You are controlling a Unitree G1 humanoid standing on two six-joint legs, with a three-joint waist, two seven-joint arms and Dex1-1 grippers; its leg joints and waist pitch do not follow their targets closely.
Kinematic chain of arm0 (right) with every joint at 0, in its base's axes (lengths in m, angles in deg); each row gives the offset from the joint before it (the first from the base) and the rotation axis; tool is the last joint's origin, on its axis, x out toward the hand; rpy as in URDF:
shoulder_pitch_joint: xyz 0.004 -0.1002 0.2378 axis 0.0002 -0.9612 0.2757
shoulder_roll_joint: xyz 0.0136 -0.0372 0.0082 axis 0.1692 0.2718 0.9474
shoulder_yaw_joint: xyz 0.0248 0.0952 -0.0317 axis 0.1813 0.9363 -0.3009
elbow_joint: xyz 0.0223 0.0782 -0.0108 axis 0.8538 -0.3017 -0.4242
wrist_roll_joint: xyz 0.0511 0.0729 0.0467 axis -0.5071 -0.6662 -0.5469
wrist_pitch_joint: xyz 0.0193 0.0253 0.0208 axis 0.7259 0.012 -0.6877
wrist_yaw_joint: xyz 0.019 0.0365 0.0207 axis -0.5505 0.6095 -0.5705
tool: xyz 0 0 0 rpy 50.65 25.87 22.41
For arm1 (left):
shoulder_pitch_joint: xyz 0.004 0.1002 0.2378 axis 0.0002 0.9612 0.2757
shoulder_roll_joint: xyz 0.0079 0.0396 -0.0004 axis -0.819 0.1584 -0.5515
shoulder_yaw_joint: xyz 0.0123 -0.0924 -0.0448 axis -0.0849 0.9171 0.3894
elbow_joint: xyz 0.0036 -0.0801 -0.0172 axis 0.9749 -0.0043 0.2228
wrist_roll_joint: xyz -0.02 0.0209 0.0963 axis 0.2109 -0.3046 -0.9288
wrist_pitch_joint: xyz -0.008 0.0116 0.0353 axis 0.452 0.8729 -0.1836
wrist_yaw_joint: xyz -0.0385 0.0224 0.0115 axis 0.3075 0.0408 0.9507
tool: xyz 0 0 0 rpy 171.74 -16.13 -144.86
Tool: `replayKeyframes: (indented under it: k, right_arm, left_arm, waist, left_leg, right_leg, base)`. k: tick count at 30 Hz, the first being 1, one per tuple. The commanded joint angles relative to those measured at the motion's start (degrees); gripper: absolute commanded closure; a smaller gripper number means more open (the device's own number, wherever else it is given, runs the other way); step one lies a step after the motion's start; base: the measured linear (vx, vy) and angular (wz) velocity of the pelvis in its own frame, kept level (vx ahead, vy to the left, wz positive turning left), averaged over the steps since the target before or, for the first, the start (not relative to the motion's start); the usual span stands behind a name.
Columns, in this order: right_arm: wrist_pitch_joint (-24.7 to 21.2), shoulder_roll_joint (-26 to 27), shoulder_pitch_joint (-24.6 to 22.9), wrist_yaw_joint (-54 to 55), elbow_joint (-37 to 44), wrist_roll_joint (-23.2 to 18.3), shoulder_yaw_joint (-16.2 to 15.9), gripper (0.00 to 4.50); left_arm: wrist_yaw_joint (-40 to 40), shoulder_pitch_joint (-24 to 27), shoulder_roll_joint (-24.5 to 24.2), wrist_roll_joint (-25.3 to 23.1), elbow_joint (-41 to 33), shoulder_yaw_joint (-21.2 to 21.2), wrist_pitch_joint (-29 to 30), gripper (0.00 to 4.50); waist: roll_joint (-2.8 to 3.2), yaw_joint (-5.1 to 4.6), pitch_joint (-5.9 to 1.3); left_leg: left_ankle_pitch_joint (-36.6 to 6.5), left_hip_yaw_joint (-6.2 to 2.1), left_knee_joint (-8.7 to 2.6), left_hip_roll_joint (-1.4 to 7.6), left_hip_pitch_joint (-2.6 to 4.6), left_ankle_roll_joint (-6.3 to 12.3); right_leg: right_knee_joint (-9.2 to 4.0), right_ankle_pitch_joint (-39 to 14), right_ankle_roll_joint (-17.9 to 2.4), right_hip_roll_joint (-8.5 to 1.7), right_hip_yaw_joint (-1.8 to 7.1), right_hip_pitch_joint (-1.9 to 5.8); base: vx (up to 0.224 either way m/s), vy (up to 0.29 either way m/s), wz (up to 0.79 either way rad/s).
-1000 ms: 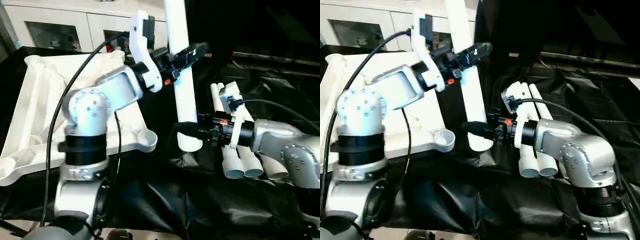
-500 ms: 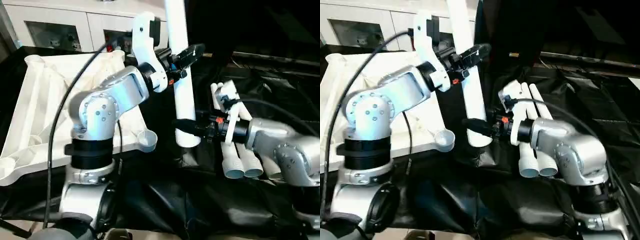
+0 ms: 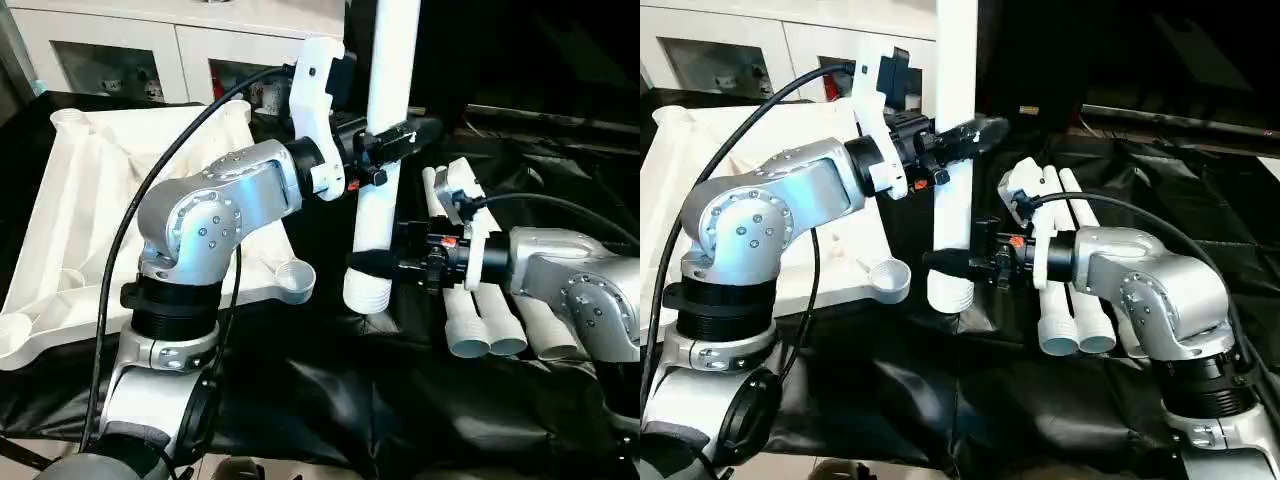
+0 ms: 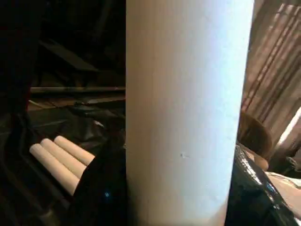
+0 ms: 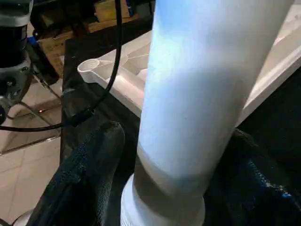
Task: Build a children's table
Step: Pick table leg
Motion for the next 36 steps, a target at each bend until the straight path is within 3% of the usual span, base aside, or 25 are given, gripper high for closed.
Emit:
replayKeyframes:
  k: [1,20,31,36]
  right_arm:
    - [0.5,-0.4,0.9,-0.9,-0.3,-0.2,-0.7,1.41]
    - [-0.3,0.8,0.0,-0.6,-0.2,-0.3,-0.6,1.41]
    - [-0.2,0.8,-0.3,-0.5,0.0,-0.3,-0.3,2.46]
    - [0.0,0.9,-0.1,-0.6,-0.2,-0.2,-0.4,2.55]
  left_arm:
    - [1.1,-0.6,-0.1,0.5,-1.5,-1.0,0.2,2.7]
    - [4.0,-0.9,-0.4,1.5,-1.2,-0.3,0.2,2.7]
    - [4.0,-0.8,-0.9,1.5,-1.5,-0.2,0.2,2.7]
    - [4.1,-1.0,-1.3,1.7,-1.5,0.4,0.4,2.7]
  waist:
    - [-0.89,0.02,-4.67]
    - [-0.41,0.05,-4.73]
    - [-0.51,0.09,-4.74]
    - [-0.52,0.06,-4.71]
  left_leg:
    - [-7.4,-0.09,-3.31,1.6,0.7,-0.41]
    - [-7.9,-0.13,-3.35,1.62,0.8,-0.69]
    - [-7.8,-0.1,-3.33,1.61,0.8,-0.66]
    - [-8.0,-0.12,-3.36,1.63,0.82,-0.79]
  right_leg:
    - [-4.73,-14.9,-6.2,-4.26,2.52,3.04]
    - [-4.62,-13.5,-7.3,-4.27,2.55,3.15]
    - [-4.54,-13.3,-7.4,-4.25,2.55,3.17]
    - [-4.58,-13.9,-7.2,-4.26,2.52,3.14]
  base:
    - [0.0,0.0,0.0]
    - [0.0,0.0,0.0]
    - [0.0,0.0,0.0]
    - [0.0,0.0,0.0]
